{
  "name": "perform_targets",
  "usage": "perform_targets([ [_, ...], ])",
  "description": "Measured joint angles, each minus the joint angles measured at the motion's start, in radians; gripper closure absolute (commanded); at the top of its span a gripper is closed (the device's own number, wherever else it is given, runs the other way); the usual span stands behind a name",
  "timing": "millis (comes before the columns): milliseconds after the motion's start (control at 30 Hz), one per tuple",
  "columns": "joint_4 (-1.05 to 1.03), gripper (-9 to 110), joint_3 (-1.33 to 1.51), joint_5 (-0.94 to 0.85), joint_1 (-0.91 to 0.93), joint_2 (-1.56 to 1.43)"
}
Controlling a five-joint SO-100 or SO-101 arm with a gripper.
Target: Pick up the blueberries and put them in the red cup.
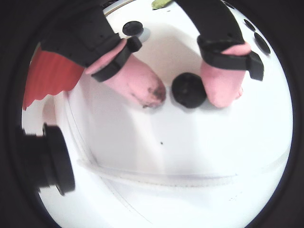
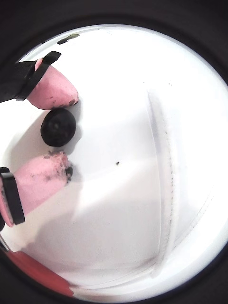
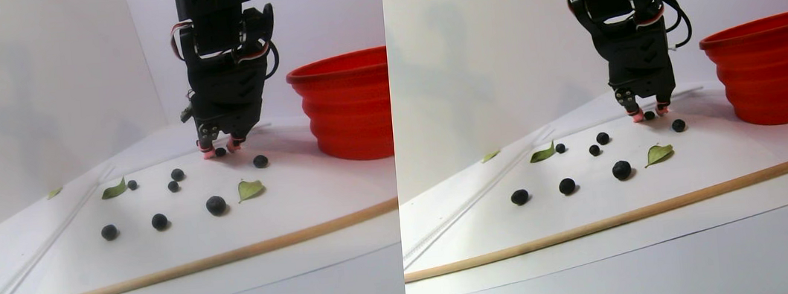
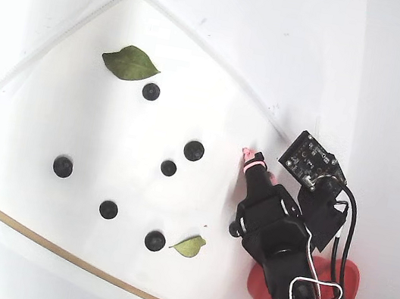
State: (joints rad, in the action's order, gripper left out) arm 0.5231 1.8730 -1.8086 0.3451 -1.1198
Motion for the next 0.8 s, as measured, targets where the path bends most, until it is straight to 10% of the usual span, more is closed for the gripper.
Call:
perform_targets([
  [800, -0.009, 90, 0.002, 0.000, -0.006, -0.002],
])
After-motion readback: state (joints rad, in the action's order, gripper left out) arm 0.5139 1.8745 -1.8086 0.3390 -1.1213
